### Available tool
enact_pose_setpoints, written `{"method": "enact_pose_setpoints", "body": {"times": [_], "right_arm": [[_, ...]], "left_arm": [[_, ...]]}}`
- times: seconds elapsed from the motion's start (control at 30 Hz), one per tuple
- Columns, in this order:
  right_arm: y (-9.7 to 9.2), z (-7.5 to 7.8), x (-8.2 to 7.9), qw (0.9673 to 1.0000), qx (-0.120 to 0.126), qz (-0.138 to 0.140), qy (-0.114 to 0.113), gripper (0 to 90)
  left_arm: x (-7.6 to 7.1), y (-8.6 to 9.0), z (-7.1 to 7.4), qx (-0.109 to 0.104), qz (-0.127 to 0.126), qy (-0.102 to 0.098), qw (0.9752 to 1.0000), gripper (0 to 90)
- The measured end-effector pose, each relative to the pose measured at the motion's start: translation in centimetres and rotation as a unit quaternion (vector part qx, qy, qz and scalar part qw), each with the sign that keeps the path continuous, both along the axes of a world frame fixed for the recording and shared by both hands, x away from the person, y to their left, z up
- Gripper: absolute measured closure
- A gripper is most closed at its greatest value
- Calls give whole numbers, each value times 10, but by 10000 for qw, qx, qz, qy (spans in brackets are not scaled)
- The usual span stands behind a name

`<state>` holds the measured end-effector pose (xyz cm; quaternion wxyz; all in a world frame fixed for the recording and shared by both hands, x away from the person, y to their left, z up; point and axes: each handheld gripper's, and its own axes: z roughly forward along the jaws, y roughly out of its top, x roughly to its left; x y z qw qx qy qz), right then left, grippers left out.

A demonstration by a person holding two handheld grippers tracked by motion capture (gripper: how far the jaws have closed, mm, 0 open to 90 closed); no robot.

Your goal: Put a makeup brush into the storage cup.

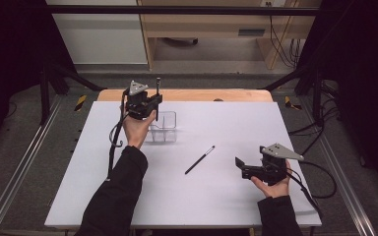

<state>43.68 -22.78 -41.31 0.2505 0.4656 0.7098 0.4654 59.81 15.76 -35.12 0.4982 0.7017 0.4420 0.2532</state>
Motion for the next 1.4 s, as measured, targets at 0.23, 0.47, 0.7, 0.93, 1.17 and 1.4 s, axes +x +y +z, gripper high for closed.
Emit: {"method": "enact_pose_setpoints", "body": {"times": [0.23,0.47,0.7,0.93,1.17,1.4], "right_arm": [[0,0,0,10000,6,5,3,31],[1,0,0,10000,-1,14,7,31],[1,-1,0,10000,-9,18,9,31],[3,-2,0,10000,-30,29,35,31],[4,-2,0,10000,-31,43,28,31],[4,-1,0,10000,-44,47,15,31]], "left_arm": [[4,-1,-7,101,25,12,9999,825],[5,-2,-17,154,74,47,9998,826],[4,1,-26,210,92,100,9997,825],[2,2,-34,259,99,120,9995,825],[-2,1,-41,345,87,98,9993,826],[-8,-1,-46,444,27,87,9990,826]]}}
